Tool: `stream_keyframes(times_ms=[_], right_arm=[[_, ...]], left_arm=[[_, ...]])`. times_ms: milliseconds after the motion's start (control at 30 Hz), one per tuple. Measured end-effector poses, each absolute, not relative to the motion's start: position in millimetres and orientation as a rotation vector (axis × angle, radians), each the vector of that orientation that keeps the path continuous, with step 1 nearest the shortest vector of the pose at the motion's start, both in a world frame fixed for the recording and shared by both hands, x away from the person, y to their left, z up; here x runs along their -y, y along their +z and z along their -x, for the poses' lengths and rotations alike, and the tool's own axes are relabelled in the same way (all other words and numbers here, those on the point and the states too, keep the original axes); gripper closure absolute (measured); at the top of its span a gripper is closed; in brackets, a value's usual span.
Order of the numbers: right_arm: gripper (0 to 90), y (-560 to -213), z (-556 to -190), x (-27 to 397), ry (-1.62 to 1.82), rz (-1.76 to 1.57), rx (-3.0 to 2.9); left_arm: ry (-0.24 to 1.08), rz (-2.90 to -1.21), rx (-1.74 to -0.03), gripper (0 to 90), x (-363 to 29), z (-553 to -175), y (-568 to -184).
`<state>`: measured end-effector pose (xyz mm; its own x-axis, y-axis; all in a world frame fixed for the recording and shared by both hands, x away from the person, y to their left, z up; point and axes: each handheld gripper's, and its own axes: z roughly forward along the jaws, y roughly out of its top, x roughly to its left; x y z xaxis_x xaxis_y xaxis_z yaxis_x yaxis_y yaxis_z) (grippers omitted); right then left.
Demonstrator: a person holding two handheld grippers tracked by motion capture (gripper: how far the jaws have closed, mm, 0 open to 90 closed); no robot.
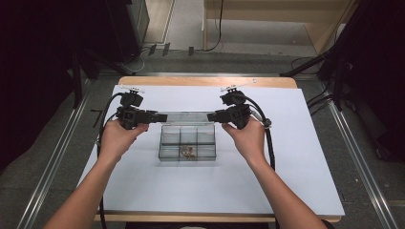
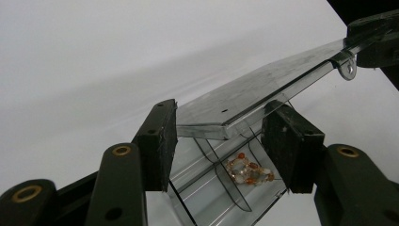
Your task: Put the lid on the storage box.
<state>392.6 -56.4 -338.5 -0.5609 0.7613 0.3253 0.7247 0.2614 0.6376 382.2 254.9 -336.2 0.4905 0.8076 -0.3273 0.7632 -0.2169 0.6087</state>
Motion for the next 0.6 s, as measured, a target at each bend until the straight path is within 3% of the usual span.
stream_keyframes(times_ms=[600], right_arm=[[62.1,-345,-382,60,1.215,-1.443,-2.466]], left_arm=[[0.066,-1.995,-1.291,46.6,-255,-372,-342]])
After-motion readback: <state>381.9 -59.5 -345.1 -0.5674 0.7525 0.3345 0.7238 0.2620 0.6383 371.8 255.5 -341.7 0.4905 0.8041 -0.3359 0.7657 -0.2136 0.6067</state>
